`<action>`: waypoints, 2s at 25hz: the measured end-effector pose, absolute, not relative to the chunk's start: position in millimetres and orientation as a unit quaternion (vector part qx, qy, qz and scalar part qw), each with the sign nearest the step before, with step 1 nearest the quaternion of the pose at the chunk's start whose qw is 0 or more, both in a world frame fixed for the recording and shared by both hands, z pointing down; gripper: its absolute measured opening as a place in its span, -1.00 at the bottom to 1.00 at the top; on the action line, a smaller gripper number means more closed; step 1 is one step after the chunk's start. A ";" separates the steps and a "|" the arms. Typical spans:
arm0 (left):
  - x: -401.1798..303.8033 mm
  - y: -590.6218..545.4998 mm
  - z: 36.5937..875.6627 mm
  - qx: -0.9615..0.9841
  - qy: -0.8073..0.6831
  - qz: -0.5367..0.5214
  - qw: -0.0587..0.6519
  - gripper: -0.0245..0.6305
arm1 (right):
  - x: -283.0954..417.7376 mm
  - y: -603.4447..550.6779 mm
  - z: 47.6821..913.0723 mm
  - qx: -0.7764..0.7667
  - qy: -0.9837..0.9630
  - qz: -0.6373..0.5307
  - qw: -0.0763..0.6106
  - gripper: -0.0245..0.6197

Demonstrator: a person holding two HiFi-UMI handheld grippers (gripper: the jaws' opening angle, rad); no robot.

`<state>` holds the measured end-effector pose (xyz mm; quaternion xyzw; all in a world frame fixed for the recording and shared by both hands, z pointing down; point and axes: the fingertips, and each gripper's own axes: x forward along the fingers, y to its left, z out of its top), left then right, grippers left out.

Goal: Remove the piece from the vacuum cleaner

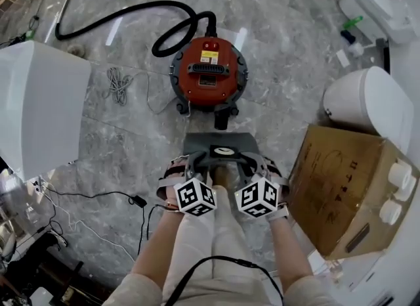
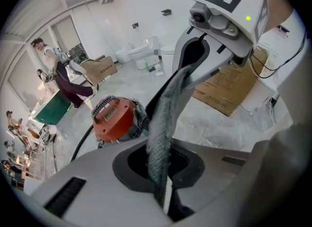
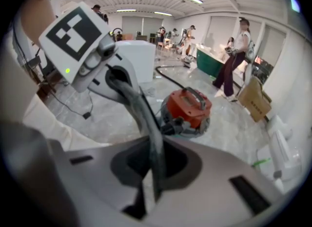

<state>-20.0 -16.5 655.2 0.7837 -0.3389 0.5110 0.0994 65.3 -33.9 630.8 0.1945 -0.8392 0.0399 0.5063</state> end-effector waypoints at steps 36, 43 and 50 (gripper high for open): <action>-12.7 -7.6 462.3 0.814 -0.321 0.476 0.087 -0.82 | 71.8 -22.9 438.7 0.192 -0.857 0.046 0.477 -0.83; -13.1 -6.9 444.8 0.817 -0.319 0.473 0.088 -0.82 | 70.0 -22.5 419.1 0.185 -0.860 0.038 0.475 -0.83; -16.8 -6.9 429.2 0.819 -0.318 0.469 0.096 -0.82 | 67.5 -22.0 403.6 0.171 -0.864 0.034 0.472 -0.83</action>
